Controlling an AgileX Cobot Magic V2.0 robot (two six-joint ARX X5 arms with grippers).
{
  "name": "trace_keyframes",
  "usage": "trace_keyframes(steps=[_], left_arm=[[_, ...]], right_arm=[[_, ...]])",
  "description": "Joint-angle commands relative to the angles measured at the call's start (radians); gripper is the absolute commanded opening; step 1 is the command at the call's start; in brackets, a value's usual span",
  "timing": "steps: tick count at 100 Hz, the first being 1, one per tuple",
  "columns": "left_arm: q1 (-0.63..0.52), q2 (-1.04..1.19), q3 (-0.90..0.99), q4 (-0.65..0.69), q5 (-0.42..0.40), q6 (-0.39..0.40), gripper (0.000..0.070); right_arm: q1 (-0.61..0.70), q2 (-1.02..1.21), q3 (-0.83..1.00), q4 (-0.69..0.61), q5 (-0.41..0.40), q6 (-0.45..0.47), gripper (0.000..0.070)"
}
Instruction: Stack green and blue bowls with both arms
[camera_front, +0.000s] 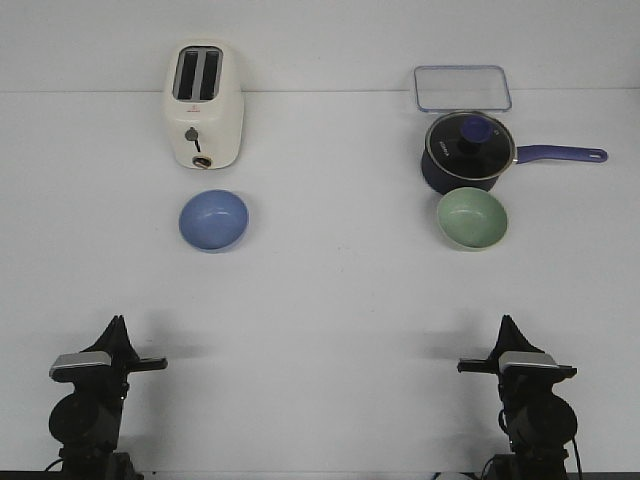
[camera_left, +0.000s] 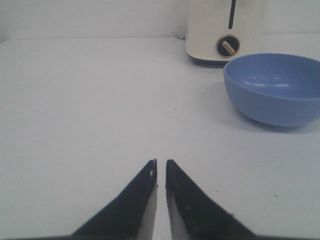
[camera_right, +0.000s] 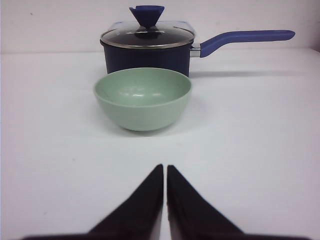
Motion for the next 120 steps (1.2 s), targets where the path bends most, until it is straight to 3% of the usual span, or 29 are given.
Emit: trace_keyframes(steps=[1, 79, 101, 120], left_arm=[[0.002, -0.001, -0.02, 0.01, 0.002, 0.006, 0.0015], [0.002, -0.001, -0.02, 0.01, 0.002, 0.006, 0.0015], [0.002, -0.001, -0.02, 0.01, 0.002, 0.006, 0.0015], [0.002, -0.001, -0.02, 0.01, 0.002, 0.006, 0.0015]], right_arm=[[0.001, 0.0, -0.002, 0.013, 0.0, 0.012, 0.0015], [0.001, 0.0, -0.002, 0.013, 0.0, 0.013, 0.0015], [0.001, 0.0, -0.002, -0.005, -0.034, 0.159, 0.0015], [0.001, 0.0, 0.026, -0.002, -0.069, 0.349, 0.0014]])
